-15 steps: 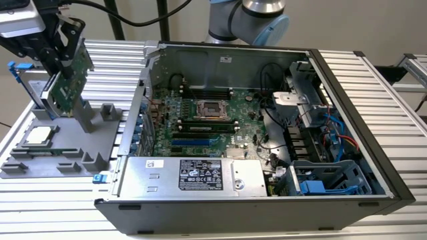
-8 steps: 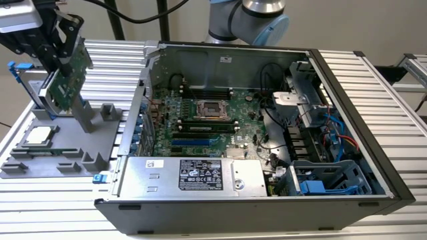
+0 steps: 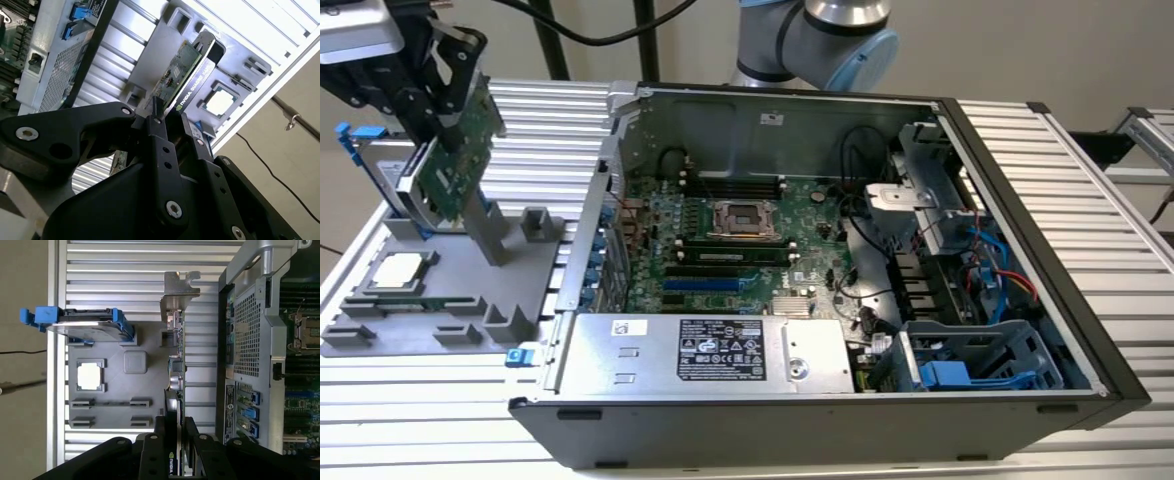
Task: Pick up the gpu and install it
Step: 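Pick up the gpu and move the gpu toward the slot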
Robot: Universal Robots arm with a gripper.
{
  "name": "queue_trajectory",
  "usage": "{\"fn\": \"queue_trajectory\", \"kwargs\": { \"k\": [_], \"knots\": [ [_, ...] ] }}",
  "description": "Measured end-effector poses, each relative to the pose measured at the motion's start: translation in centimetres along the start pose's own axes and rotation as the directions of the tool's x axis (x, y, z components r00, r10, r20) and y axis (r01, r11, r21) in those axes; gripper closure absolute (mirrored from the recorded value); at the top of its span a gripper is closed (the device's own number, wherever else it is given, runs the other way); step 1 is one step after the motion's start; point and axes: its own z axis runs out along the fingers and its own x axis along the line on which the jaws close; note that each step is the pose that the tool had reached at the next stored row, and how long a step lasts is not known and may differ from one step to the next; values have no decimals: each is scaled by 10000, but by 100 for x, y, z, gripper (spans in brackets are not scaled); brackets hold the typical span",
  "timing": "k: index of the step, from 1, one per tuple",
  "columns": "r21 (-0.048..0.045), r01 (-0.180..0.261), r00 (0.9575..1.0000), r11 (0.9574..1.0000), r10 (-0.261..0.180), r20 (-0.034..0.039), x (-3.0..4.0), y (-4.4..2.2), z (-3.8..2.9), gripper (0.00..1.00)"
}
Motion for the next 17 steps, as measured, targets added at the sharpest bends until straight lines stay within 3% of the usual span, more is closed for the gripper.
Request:
{"fn": "queue_trajectory", "kwargs": {
  "k": [17],
  "knots": [
    [-8, 1, 10000, 10000, -1, 2, -1, 2, -52, 100]
  ]
}}
